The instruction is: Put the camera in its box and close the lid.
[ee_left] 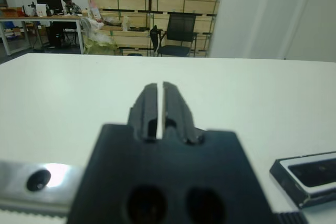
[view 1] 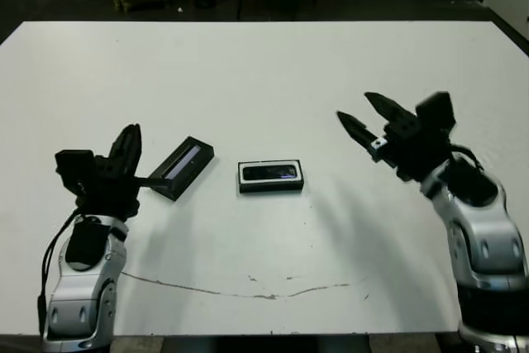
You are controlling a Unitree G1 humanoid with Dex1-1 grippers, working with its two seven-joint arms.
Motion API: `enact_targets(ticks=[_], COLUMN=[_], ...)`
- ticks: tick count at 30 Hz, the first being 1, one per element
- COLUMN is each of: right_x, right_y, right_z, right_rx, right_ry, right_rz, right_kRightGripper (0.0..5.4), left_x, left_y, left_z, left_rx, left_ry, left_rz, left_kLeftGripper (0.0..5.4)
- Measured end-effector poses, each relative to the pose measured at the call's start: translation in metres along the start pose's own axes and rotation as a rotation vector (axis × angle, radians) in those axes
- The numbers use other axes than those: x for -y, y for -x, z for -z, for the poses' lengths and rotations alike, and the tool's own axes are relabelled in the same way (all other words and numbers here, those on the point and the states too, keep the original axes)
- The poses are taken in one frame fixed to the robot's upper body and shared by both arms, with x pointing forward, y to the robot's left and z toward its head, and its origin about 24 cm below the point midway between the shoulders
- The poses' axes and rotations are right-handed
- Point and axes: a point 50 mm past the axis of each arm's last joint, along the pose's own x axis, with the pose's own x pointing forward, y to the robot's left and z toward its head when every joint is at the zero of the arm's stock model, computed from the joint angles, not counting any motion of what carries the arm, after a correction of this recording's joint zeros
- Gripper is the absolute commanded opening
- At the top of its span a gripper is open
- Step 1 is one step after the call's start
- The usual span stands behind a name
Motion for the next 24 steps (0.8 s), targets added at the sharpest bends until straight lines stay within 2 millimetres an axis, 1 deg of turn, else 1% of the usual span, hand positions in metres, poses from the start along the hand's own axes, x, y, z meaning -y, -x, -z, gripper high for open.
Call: enact_targets(ticks=[3,5,8,12,15,19,24], right_x=[-0.003,-0.007,-0.012,-0.027,-0.036,-0.040,-0.042], right_y=[0.009,0.016,0.025,0.033,0.034,0.035,0.033], right_z=[0.003,0.005,0.008,0.010,0.010,0.013,0.014], right_rx=[0.019,0.025,0.038,0.034,0.059,0.058,0.055], right_ry=[-0.028,-0.058,-0.065,-0.078,-0.094,-0.106,-0.116], right_rz=[0.096,0.159,0.248,0.339,0.338,0.336,0.333], right_kRightGripper=[0.34,0.02,0.02,0.02,0.02,0.02,0.02], left_x=[-0.004,-0.004,-0.005,-0.004,-0.004,-0.002,-0.002], left_y=[0.000,0.000,0.001,0.002,0.002,0.002,0.004], left_z=[-0.003,-0.004,-0.005,-0.006,-0.006,-0.010,-0.009], left_rx=[0.009,0.011,0.014,0.008,-0.001,0.006,-0.011], left_ry=[-0.006,-0.007,-0.010,-0.010,-0.001,-0.001,0.002], left_rz=[-0.001,0.001,0.001,0.004,0.007,0.013,0.014], left_kLeftGripper=[0.00,0.00,0.00,0.00,0.00,0.00,0.00])
